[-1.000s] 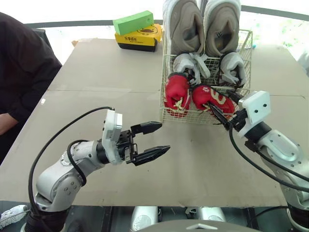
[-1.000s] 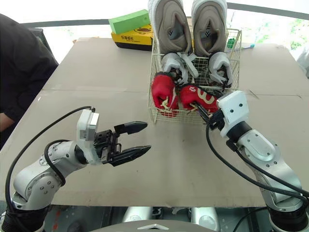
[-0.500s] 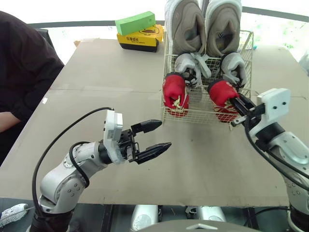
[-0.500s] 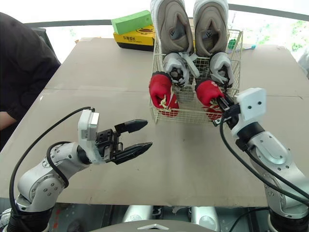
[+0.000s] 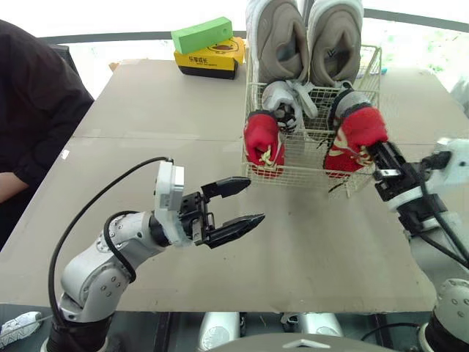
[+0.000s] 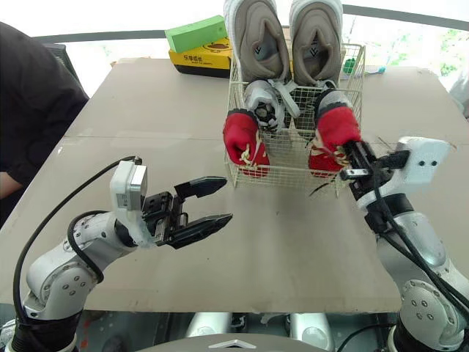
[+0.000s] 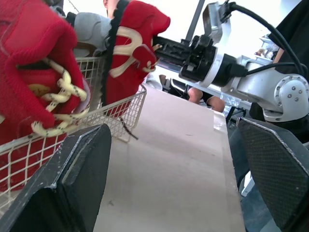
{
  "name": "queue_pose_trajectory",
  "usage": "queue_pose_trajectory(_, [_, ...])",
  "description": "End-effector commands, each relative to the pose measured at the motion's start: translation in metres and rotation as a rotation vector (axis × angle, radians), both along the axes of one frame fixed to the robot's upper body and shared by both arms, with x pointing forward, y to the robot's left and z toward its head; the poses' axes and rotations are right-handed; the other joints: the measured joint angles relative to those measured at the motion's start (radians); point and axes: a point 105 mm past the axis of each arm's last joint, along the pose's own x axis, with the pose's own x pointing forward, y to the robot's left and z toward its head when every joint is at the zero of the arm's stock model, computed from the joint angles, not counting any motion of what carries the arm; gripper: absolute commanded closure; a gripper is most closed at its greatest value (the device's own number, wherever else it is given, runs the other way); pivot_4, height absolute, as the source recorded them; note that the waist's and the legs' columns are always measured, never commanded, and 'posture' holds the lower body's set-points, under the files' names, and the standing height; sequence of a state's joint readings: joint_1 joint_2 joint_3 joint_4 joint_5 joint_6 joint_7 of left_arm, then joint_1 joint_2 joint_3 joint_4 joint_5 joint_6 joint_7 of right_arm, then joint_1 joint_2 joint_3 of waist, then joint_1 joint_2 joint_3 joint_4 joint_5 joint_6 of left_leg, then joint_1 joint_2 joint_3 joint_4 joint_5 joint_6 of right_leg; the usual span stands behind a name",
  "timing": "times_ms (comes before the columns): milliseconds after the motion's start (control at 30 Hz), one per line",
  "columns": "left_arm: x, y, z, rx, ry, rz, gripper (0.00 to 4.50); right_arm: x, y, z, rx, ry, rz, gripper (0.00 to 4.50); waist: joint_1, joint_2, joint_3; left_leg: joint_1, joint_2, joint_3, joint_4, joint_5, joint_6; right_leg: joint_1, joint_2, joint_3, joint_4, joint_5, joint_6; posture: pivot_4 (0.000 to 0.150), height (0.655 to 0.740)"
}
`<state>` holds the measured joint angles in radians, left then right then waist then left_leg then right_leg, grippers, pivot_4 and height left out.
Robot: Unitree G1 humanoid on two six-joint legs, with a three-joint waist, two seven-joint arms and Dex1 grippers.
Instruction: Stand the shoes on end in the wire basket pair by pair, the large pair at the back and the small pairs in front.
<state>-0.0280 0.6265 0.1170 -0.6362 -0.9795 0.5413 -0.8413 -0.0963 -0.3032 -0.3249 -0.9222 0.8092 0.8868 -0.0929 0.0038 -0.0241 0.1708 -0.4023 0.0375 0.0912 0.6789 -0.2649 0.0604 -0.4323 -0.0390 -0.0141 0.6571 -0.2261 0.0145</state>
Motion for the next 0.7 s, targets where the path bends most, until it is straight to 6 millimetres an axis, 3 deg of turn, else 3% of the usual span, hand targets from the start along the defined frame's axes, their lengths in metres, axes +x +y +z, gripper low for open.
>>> queue_pose_trajectory(33, [-0.012, -0.006, 0.013, -0.006, -0.046, -0.019, 0.0, 0.004, -0.003, -0.015, -0.021, 0.074, -0.018, 4.48, 0.001, 0.0, 0.0, 0.0, 0.0, 0.0, 0.0, 0.0, 0.0, 0.0, 0.0, 0.0, 0.0, 0.0, 0.0, 0.15, 0.74])
queue_pose_trajectory(167, [-0.022, -0.015, 0.02, -0.004, -0.052, -0.02, 0.0, 0.014, -0.011, -0.037, -0.014, 0.166, -0.051, 4.48, -0.001, -0.002, -0.002, 0.0, 0.0, 0.0, -0.001, 0.0, 0.0, 0.0, 0.0, 0.0, 0.0, 0.0, 0.0, 0.15, 0.74])
queue_pose_trajectory(367, [-0.025, -0.02, 0.026, 0.006, -0.04, 0.0, 0.0, 0.013, -0.015, -0.039, 0.083, 0.197, -0.016, 4.48, -0.015, -0.006, -0.005, 0.004, 0.001, 0.0, -0.001, 0.0, 0.0, 0.003, 0.0, 0.0, 0.0, -0.002, 0.003, 0.15, 0.74])
queue_pose_trajectory(467, [-0.011, -0.015, 0.016, 0.032, -0.013, 0.041, 0.0, 0.006, -0.019, -0.033, 0.042, 0.186, 0.046, 3.57, -0.015, -0.006, -0.005, 0.004, 0.001, 0.0, -0.001, 0.0, 0.0, 0.003, 0.001, 0.0, 0.0, -0.002, 0.003, 0.15, 0.74])
queue_pose_trajectory(667, [0.014, 0.006, 0.004, 0.028, 0.072, 0.118, 0.0, -0.036, -0.035, -0.017, -0.134, 0.127, 0.272, 0.69, -0.01, -0.004, -0.004, 0.003, 0.0, 0.0, -0.005, 0.0, 0.0, 0.003, 0.001, 0.0, -0.003, -0.002, 0.003, 0.15, 0.74])
queue_pose_trajectory(700, [0.016, 0.009, 0.002, 0.035, 0.08, 0.123, 0.0, -0.042, -0.038, -0.016, -0.158, 0.125, 0.301, 0.69, -0.008, -0.004, -0.004, 0.003, 0.0, 0.0, -0.006, 0.0, 0.0, 0.003, 0.002, 0.0, -0.004, -0.002, 0.003, 0.15, 0.74])
